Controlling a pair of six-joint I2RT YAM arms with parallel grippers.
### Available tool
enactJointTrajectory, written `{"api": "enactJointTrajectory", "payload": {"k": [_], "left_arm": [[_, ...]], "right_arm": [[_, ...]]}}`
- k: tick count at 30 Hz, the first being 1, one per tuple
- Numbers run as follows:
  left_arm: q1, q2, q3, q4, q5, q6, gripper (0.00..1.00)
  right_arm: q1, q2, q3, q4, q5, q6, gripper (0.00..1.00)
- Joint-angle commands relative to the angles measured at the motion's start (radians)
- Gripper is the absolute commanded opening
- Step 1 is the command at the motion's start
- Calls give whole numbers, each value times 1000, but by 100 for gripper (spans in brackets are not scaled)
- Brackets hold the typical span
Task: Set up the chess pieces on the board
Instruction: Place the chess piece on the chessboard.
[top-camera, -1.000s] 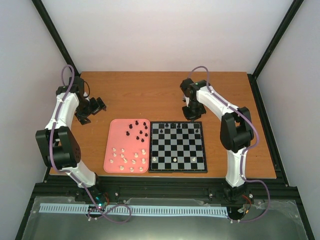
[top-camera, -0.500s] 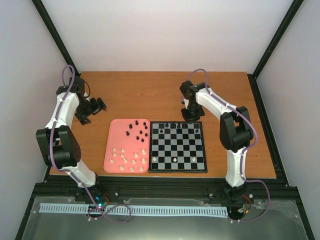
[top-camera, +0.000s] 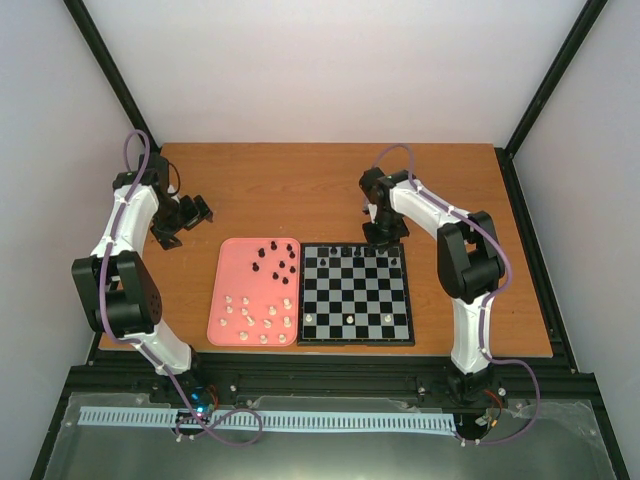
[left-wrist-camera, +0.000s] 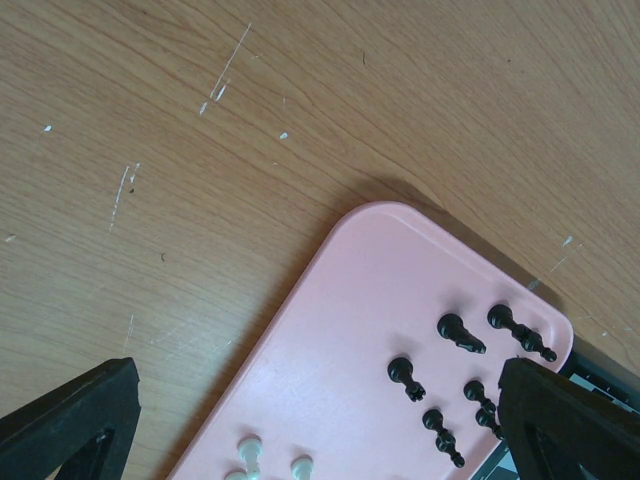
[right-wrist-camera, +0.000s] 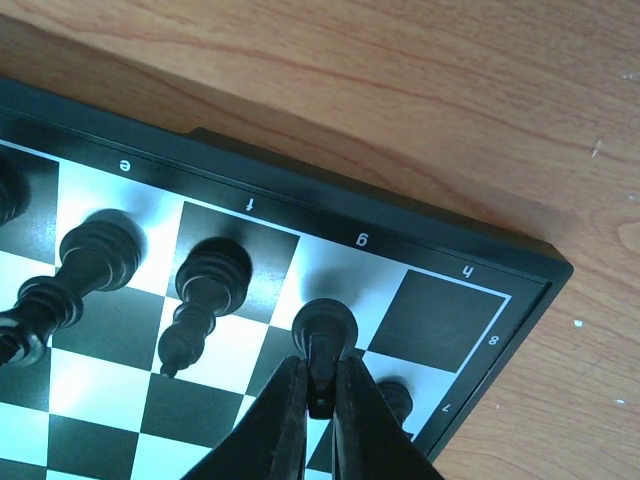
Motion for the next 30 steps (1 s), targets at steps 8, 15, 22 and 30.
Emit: {"api": "enactJointTrajectory", "payload": {"k": [8, 15, 22, 30], "left_arm": [[3, 4, 17, 12, 3, 13, 100], [4, 10, 20, 13, 4, 14, 100], [3, 10, 18, 12, 2, 14, 100], [4, 6, 17, 13, 4, 14, 100]], "right_arm": [[-4, 25, -22, 26, 13, 0, 9], [-3, 21, -29, 29, 23, 1, 25], [-4, -26, -21, 9, 23, -4, 39], [-4, -128, 50, -77, 39, 10, 50]]}}
